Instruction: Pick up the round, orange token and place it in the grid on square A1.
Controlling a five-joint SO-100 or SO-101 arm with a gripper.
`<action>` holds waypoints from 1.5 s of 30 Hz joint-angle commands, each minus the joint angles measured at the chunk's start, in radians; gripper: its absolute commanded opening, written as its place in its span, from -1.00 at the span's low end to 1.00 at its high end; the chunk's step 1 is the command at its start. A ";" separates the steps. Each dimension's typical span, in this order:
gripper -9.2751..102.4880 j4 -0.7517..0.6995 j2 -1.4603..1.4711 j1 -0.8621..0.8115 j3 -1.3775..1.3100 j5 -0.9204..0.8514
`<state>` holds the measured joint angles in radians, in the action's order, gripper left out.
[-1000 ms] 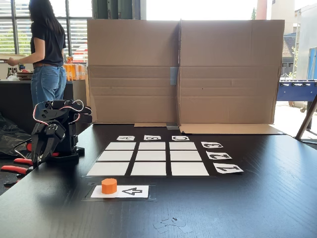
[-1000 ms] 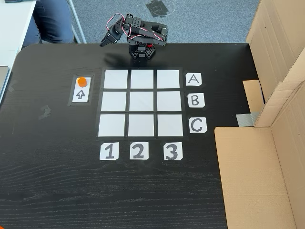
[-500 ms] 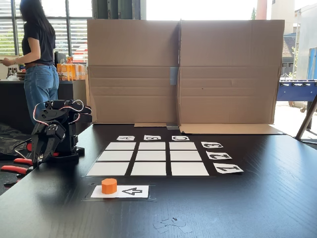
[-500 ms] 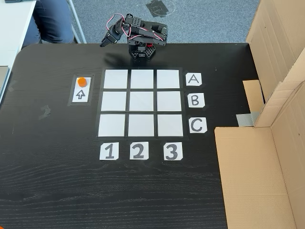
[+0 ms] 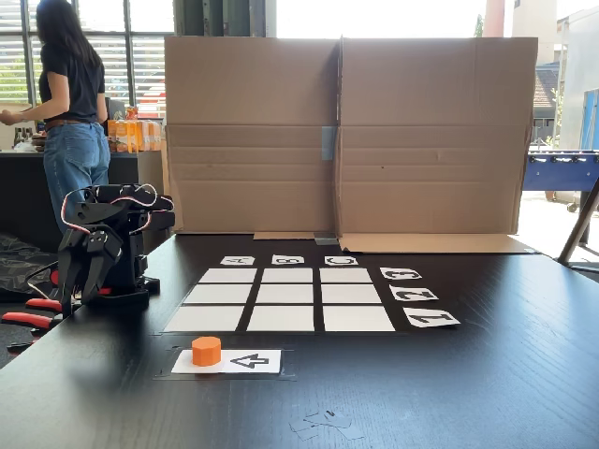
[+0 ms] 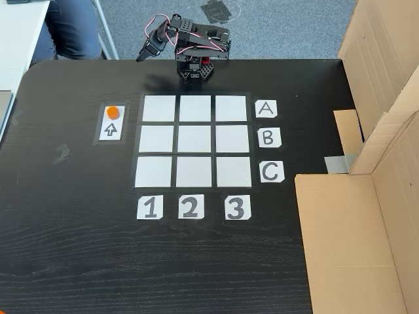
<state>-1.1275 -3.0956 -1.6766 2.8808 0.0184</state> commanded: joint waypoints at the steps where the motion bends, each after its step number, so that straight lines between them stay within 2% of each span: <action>1: -0.58 0.008 0.126 -0.006 -0.121 -0.009; 16: -0.46 -0.015 0.782 0.038 -0.647 -0.011; 21: -0.46 -0.129 1.008 0.126 -0.856 -0.008; 29: -0.45 -0.416 1.316 0.293 -1.220 -0.003; 37: -0.36 -0.419 1.456 0.390 -1.356 0.031; 45: -0.35 -0.419 1.678 0.443 -1.545 0.044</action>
<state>-1.5417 -1.4450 -1.2517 1.4097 0.0552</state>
